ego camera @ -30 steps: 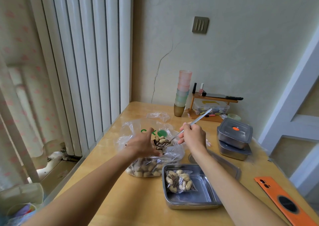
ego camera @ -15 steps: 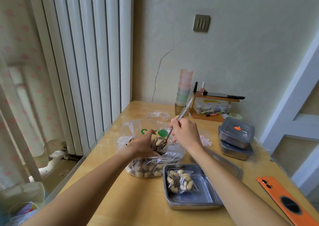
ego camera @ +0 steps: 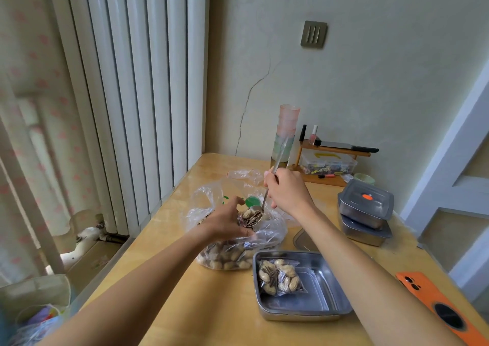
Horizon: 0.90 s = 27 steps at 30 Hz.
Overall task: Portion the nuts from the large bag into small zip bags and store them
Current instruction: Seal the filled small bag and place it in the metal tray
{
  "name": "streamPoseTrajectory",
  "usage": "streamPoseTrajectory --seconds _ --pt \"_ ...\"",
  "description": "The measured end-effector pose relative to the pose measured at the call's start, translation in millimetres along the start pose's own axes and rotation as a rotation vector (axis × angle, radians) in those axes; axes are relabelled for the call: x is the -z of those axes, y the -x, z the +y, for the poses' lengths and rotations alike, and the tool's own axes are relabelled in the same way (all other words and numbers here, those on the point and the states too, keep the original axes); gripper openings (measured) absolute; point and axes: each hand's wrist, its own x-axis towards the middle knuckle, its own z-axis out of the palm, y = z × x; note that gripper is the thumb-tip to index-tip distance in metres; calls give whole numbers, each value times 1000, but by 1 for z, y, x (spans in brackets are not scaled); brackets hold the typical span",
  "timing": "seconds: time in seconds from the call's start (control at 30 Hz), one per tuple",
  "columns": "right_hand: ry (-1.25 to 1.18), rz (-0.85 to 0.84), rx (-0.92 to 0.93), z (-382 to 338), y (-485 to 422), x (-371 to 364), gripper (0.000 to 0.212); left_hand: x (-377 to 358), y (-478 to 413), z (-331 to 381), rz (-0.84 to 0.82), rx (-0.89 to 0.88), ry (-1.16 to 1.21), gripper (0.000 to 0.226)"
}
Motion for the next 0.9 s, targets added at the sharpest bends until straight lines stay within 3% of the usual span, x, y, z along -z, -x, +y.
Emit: streamPoseTrajectory --seconds 0.4,0.67,0.9 --pt "-25 55 122 -2 5 -10 44 -4 -2 -4 1 90 187 86" --pt "21 84 232 -5 5 -6 45 -4 -1 -3 9 60 143 77" --pt "16 91 207 -8 6 -4 44 -6 -1 -3 -17 15 163 62"
